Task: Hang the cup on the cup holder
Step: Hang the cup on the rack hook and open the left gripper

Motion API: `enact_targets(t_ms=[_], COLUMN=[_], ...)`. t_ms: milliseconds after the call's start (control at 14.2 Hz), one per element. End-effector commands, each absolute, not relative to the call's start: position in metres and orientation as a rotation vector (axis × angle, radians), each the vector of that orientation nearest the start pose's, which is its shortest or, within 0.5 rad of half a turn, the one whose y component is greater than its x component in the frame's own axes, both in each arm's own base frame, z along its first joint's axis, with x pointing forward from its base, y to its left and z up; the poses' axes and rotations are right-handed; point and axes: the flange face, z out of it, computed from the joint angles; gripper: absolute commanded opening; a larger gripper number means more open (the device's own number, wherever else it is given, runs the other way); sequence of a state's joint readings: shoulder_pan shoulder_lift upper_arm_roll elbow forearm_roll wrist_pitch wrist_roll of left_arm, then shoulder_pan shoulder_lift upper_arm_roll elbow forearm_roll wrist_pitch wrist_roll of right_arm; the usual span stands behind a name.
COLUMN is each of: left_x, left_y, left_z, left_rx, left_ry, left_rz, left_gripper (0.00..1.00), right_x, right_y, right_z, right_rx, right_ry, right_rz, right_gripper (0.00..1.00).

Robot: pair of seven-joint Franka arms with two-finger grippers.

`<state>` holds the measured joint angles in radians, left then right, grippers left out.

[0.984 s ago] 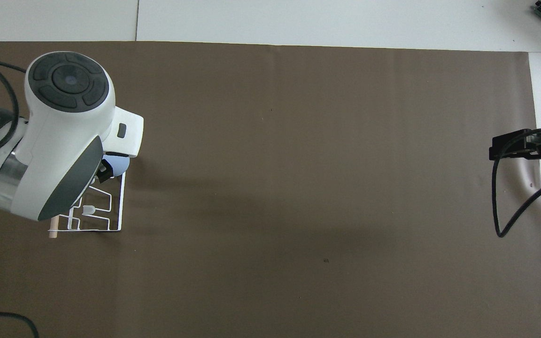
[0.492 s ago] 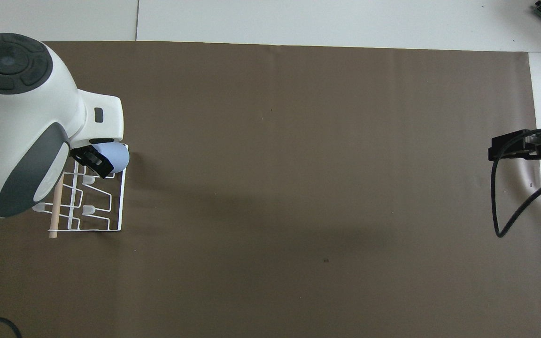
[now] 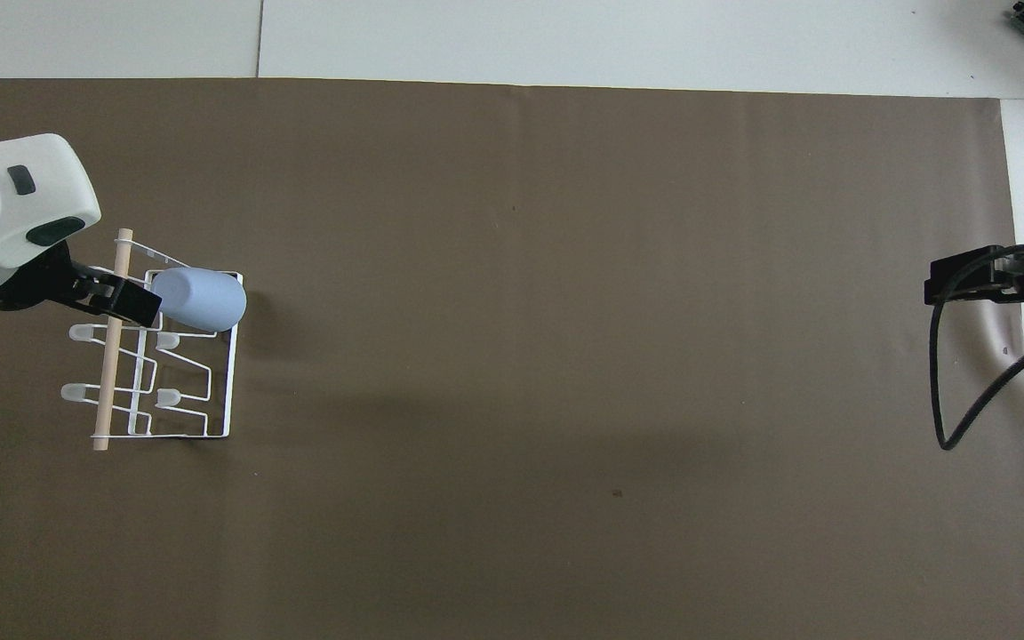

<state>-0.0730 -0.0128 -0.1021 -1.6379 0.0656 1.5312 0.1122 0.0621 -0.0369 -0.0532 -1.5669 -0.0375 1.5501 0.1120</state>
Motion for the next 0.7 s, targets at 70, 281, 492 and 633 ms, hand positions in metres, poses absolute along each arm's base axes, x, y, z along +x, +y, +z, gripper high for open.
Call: enact_targets(t_ms=[70,281,492,633], left_x=[0.520,0.525,0.528,0.532], left_y=[-0.067,-0.045,-0.029,-0.028], left_z=[0.616,0.621,0.640,0.641], left_rx=[-3.066,-3.108,-3.143,-3.141], left_ry=[0.346,0.271,0.216,0.216], left_rz=[0.148,0.125,0.114,0.114], left_gripper=[1.00,1.00,1.00,1.00], right_x=[0.536,0.536,0.535,0.535], right_y=[0.000,0.000,0.000,0.000], right_z=[0.645,0.645,0.645,0.645], right_rx=[-3.179,-3.179,-3.181,-3.181], right_ry=[0.134,0.134,0.131,0.131], right_rz=[-0.033,-0.033,-0.033,-0.033], right_gripper=[1.00,1.00,1.00,1.00])
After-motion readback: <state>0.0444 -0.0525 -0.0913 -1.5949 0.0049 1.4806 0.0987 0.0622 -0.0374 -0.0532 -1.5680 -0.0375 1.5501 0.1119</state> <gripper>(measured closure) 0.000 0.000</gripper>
